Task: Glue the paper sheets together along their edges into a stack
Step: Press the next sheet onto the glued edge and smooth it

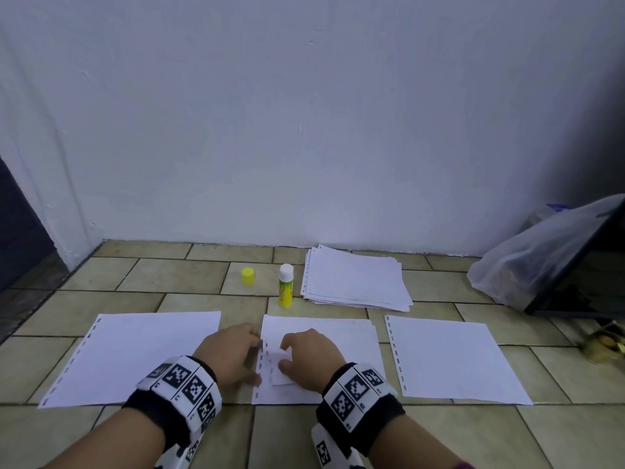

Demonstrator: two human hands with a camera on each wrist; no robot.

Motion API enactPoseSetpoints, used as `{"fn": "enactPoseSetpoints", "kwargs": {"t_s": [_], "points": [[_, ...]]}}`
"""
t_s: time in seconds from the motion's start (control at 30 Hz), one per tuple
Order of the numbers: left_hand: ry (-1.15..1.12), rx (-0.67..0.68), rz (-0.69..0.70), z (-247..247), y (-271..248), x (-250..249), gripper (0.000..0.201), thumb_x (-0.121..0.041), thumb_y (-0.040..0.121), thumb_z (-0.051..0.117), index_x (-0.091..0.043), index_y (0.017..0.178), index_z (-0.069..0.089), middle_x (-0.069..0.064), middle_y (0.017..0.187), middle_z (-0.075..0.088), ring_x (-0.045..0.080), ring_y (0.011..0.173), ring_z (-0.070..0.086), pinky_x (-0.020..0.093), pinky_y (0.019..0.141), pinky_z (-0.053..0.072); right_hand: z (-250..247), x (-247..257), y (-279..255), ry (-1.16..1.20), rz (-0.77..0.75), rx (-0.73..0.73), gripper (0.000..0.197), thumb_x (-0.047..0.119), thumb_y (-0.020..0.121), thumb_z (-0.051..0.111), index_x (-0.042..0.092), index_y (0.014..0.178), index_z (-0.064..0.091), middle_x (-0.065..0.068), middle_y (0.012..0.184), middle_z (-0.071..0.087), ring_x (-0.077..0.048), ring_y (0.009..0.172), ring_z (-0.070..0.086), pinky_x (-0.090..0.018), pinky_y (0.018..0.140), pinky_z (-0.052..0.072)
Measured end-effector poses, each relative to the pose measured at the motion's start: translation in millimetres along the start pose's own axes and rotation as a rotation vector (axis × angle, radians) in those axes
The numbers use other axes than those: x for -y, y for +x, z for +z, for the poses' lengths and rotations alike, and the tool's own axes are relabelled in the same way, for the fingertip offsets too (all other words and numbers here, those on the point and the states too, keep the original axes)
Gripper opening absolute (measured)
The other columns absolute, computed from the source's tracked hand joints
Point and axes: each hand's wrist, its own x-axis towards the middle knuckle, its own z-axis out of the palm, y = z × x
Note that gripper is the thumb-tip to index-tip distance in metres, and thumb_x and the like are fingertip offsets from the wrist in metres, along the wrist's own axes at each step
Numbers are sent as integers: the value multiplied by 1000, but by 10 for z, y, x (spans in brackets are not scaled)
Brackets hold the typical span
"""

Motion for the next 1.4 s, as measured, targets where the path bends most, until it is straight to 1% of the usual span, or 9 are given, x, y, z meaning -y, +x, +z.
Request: {"fn": "enactPoseSetpoints", "kwargs": {"t_s": [0.37, 0.47, 0.6, 0.73, 0.87, 1.0, 1.13, 1.27, 1.4], "points": [[-79, 0, -15, 19, 8, 26, 66, -46, 78, 74, -25, 136, 52, -11, 141, 43, 10, 125, 46, 24, 104, 38, -7, 26, 35, -14, 8, 2, 36, 27, 92, 52, 13, 125, 57, -11, 126, 56, -26, 114, 54, -35, 96, 45], [-76, -12, -19, 17, 4, 20, 67, -45, 77, 75, -24, 136, 50, -9, 137, 46, 11, 121, 48, 22, 100, 40, -12, 19, 40, -10, 6, 11, 37, 29, 92, 53, 14, 126, 57, -10, 128, 56, -25, 116, 53, -35, 98, 45], [-87, -19, -28, -5, -15, 6, 62, -42, 76, 76, -23, 127, 47, -7, 131, 48, 12, 116, 50, 20, 94, 39, -8, 31, 42, -5, 11, 21, 39, 31, 92, 53, 16, 128, 57, -8, 129, 56, -24, 118, 52, -35, 99, 44], [-99, -14, -35, -13, -38, -19, 62, -41, 76, 77, -23, 125, 44, -5, 131, 48, 13, 116, 50, 22, 94, 41, -14, 44, 37, -15, 28, 17, 39, 32, 91, 54, 17, 127, 58, -7, 127, 58, -24, 116, 54, -33, 96, 44], [-167, -18, -33, -26, -52, 3, 58, -37, 72, 81, -28, 112, 40, -7, 125, 52, 11, 106, 51, 21, 87, 42, -31, 62, 9, -22, 22, 22, 39, 35, 90, 55, 17, 125, 59, -7, 123, 60, -23, 113, 55, -32, 94, 45], [-160, 28, -7, -58, -52, 38, 82, -37, 67, 84, -27, 134, 39, -10, 135, 44, 10, 122, 44, 23, 101, 39, -62, 56, -5, -20, 29, 50, 47, 47, 87, 60, 19, 125, 59, -5, 126, 58, -21, 117, 52, -33, 96, 42], [-110, 73, 32, -80, -44, 55, 90, -36, 68, 84, -26, 142, 36, -10, 142, 36, 10, 130, 37, 23, 108, 33, -80, 60, 1, -29, 36, 80, 54, 54, 85, 60, 18, 125, 58, -5, 128, 57, -21, 121, 49, -33, 97, 40], [-91, 99, 45, -88, -40, 75, 92, -35, 69, 84, -25, 145, 34, -9, 144, 33, 11, 133, 34, 25, 111, 31, -77, 58, 5, -37, 41, 85, 47, 48, 89, 58, 19, 126, 57, -5, 130, 55, -22, 121, 49, -34, 98, 40], [-105, 129, 47, -110, -34, 83, 93, -33, 69, 83, -22, 147, 33, -7, 143, 33, 12, 132, 33, 27, 110, 33, -46, 48, 11, -61, 27, 86, 47, 41, 87, 63, 20, 128, 54, -5, 129, 54, -23, 120, 49, -35, 97, 40]]}}
